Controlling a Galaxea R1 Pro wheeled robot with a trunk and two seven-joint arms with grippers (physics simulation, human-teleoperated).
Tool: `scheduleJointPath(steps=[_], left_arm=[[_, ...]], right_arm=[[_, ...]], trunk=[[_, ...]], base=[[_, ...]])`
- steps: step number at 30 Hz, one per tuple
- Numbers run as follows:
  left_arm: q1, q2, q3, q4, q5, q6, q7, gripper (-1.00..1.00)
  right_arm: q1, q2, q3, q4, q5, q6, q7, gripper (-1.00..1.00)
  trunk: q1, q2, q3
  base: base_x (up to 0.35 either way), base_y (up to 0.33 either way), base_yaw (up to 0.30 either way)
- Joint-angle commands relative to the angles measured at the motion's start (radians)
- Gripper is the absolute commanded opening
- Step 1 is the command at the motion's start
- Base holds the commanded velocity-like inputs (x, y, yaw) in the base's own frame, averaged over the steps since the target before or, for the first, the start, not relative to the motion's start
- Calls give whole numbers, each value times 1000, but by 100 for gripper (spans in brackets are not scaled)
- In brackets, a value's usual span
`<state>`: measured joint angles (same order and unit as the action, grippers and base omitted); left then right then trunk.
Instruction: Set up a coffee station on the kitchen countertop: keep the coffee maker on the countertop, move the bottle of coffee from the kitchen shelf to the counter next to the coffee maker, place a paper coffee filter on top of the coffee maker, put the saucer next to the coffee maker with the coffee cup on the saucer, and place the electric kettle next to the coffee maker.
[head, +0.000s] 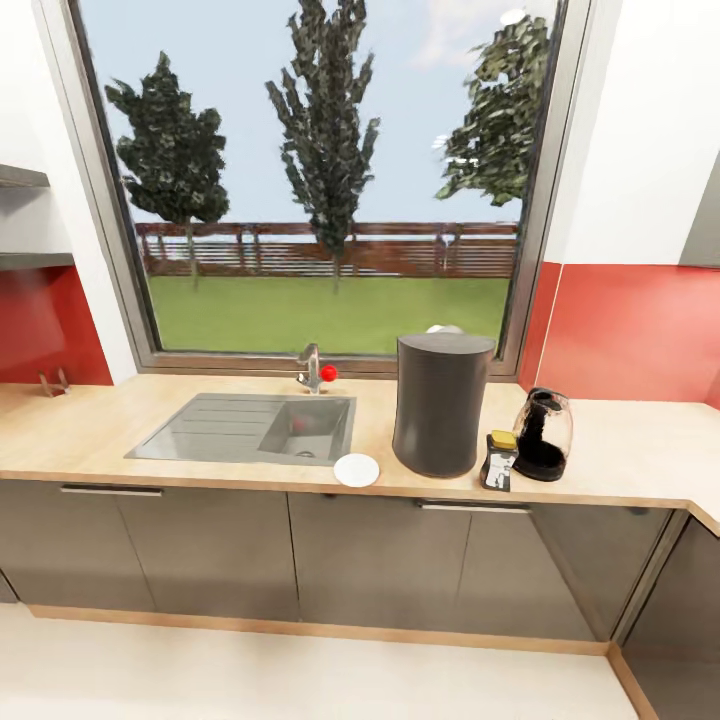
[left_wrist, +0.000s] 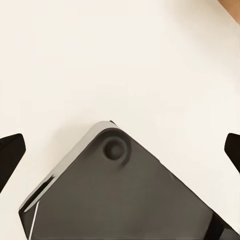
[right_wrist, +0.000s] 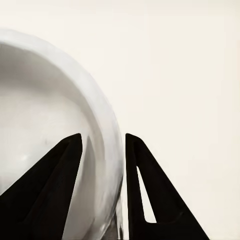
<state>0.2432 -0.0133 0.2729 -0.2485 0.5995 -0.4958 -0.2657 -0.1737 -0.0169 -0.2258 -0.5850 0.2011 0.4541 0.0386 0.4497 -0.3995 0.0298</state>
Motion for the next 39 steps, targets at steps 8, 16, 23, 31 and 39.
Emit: scheduleJointPath(steps=[8, 16, 23, 31, 39], left_arm=[[1, 6, 0, -22, 13, 6, -9, 100], [1, 26, 0, -29, 7, 8, -9, 100], [1, 9, 2, -31, -16, 9, -9, 100], [1, 6, 0, -44, -61, 9, 20, 100], [1, 5, 1, -62, -59, 9, 23, 100]], right_arm=[[0, 105, 67, -304, 16, 289, -7, -100], [0, 191, 136, -722, -5, 593, -103, -100], [-123, 191, 238, -837, -103, 593, -154, -100], [-328, 191, 248, -833, -233, 593, -168, -100], [-519, 191, 317, -780, -345, 593, -215, -100]], trunk=[[0, 0, 0], [0, 0, 0], [0, 0, 0], [0, 0, 0], [0, 0, 0]], base=[[0, 0, 0], [0, 0, 0], [0, 0, 0], [0, 0, 0], [0, 0, 0]])
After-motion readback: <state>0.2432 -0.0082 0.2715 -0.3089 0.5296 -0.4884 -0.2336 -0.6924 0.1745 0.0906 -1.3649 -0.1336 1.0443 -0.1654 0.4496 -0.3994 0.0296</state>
